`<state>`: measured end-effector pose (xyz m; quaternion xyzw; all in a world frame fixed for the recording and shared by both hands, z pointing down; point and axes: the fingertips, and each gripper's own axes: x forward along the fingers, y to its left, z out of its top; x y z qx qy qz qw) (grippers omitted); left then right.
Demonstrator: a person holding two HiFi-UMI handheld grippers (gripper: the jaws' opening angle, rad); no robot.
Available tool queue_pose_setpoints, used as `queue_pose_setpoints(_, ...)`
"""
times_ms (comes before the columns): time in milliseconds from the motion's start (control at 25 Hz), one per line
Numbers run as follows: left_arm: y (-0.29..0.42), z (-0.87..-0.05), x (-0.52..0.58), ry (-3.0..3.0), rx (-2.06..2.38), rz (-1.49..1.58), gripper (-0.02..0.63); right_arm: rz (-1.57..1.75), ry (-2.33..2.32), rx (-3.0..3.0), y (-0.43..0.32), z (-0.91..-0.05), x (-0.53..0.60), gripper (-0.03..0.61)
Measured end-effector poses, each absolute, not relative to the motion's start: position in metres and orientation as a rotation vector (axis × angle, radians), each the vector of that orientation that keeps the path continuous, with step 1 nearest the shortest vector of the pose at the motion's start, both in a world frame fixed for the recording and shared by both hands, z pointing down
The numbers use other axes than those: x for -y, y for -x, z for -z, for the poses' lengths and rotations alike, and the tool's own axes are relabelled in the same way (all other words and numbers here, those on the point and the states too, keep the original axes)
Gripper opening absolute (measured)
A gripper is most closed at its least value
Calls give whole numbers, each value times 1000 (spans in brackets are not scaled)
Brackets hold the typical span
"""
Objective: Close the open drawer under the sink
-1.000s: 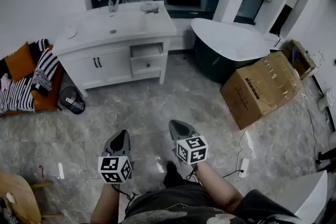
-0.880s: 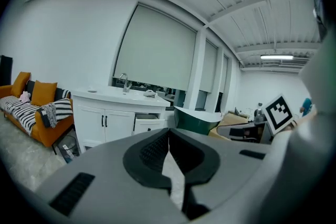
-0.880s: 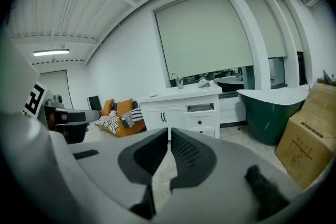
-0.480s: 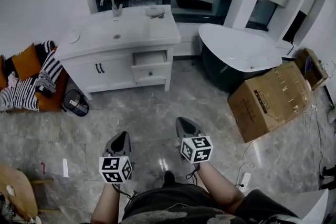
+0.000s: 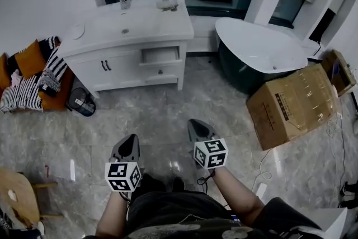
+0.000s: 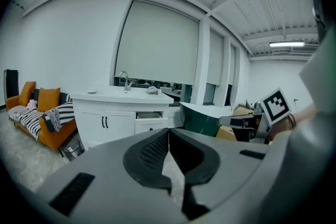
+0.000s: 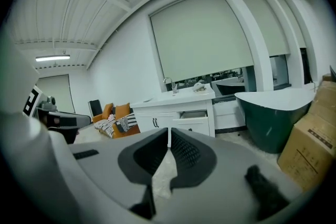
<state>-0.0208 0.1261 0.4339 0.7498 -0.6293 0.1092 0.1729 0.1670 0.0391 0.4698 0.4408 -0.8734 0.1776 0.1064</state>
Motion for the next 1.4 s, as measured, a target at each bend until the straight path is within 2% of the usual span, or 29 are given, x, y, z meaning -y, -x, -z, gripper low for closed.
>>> queue_pose_setpoints(320, 25, -466, -97, -2121, 1693, -339, 15, -562, -1315, 2503, -164, -493, -26, 31)
queue_pose_setpoints(680, 51, -475, -10, -2190, 1590, -324, 15, -588, -1404, 2411, -140, -508, 37, 31)
queue_pose_setpoints(1080, 124, -489, 79, -2167, 1558, -324, 15, -624, -1432, 2354, -67, -523, 117, 31)
queue_pose_setpoints(1400, 175, -499, 121, -2156, 1529, -281, 15, -682, -1511, 2297, -38, -537, 151, 31)
